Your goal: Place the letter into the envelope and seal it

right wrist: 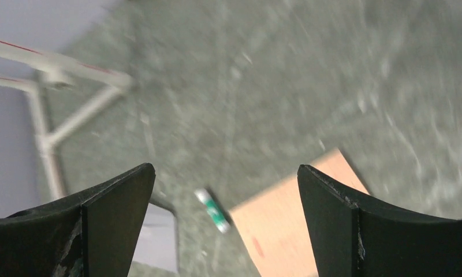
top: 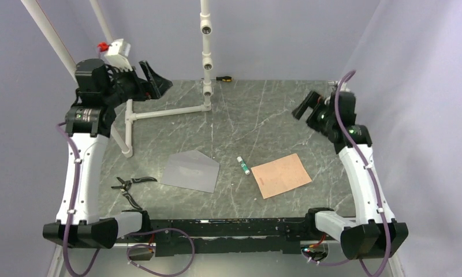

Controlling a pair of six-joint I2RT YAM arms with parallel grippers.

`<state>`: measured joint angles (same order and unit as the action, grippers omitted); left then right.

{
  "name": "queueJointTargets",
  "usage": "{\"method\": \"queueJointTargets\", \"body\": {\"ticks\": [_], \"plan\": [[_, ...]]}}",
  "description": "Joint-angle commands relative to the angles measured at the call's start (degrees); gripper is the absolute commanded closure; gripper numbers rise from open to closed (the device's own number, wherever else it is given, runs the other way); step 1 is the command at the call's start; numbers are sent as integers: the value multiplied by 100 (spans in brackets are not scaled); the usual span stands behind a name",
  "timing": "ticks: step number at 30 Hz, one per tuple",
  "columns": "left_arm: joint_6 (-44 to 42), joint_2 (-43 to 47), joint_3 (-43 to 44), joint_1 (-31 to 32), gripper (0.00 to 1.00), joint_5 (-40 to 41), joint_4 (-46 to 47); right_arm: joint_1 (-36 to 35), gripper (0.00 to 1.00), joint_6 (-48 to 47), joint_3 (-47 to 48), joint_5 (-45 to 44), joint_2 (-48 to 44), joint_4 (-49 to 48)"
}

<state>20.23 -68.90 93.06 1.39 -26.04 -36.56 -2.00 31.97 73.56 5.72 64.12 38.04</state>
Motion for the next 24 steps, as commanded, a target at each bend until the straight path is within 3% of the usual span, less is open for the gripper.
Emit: {"method": "queueJointTargets", "body": {"ticks": [1,6,11,16,24], "plan": [[-207,-81,-308,177,7,-764,534,170,0,492,-1392,-522,-431,214],[-298,-171,-502,387,7,239,239,984,1,979,-2636,-496,-524,686],[-601,-275,-565,641,7,93,172,1468,6,1434,-3701,-159,-889,788],[-670,-388,-428,728,7,-352,266,1545,27,1972,-4430,475,-563,241],[-770,-450,-256,771,7,-85,175,1545,31,2263,-4989,542,-247,-900]]}}
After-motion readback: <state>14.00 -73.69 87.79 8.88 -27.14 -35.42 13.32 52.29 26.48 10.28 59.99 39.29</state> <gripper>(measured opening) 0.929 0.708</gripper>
